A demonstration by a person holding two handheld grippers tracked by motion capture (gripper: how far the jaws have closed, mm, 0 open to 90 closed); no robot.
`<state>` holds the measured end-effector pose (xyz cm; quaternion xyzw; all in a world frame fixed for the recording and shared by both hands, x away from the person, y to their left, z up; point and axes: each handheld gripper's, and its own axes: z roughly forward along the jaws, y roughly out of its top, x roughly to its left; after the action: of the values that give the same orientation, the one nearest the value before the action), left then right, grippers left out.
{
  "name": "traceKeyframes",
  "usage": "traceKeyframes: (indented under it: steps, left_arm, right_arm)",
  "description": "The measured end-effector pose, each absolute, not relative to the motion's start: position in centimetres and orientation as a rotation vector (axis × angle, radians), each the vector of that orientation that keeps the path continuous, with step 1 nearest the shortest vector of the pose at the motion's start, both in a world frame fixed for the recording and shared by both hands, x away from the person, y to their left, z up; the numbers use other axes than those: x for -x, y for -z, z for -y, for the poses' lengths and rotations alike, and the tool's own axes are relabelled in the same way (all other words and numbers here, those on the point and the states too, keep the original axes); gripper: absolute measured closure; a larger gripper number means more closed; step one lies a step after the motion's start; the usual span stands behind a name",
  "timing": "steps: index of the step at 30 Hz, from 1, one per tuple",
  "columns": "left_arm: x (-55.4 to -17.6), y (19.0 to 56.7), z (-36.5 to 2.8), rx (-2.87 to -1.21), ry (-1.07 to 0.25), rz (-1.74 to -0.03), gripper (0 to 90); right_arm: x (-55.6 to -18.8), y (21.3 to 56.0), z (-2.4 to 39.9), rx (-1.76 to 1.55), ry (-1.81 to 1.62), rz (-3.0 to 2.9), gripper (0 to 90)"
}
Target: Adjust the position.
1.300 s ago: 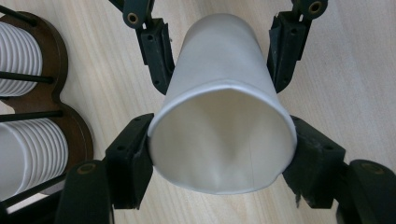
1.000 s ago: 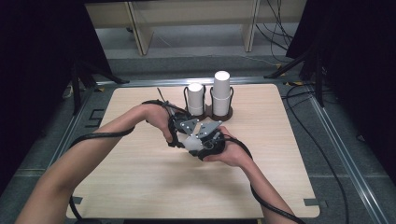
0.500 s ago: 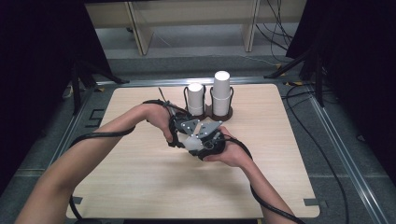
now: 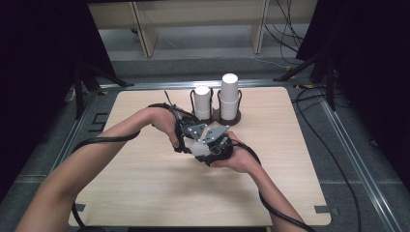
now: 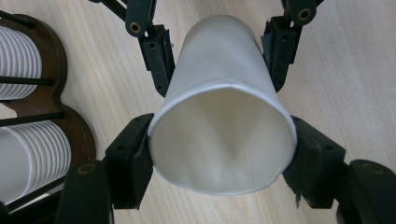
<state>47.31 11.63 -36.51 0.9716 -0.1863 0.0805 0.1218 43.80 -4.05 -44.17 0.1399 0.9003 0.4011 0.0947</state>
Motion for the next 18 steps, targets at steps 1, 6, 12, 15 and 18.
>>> traceKeyframes:
  steps: [1,6,12,15,18]
  left_arm:
    - [-47.31,36.51,-11.63,-2.836,-0.235,0.544,31.5]
    - [-47.17,36.6,-11.6,-2.826,-0.229,0.526,31.5]
    - [-47.09,36.61,-11.51,-2.821,-0.223,0.521,31.6]
    - [-47.1,36.6,-11.45,-2.819,-0.224,0.523,31.6]
    - [-47.1,36.58,-11.45,-2.817,-0.224,0.522,31.6]
  right_arm:
    - [-43.8,44.17,4.05,-0.415,-1.189,-2.67,33.6]
    - [-43.85,44.18,4.0,-0.405,-1.188,-2.668,33.2]
    - [-44.0,44.29,4.02,-0.375,-1.201,-2.651,34.4]
    - [-43.83,44.45,4.04,-0.416,-1.202,-2.667,35.5]
    - [-43.84,44.47,4.05,-0.412,-1.205,-2.667,35.9]
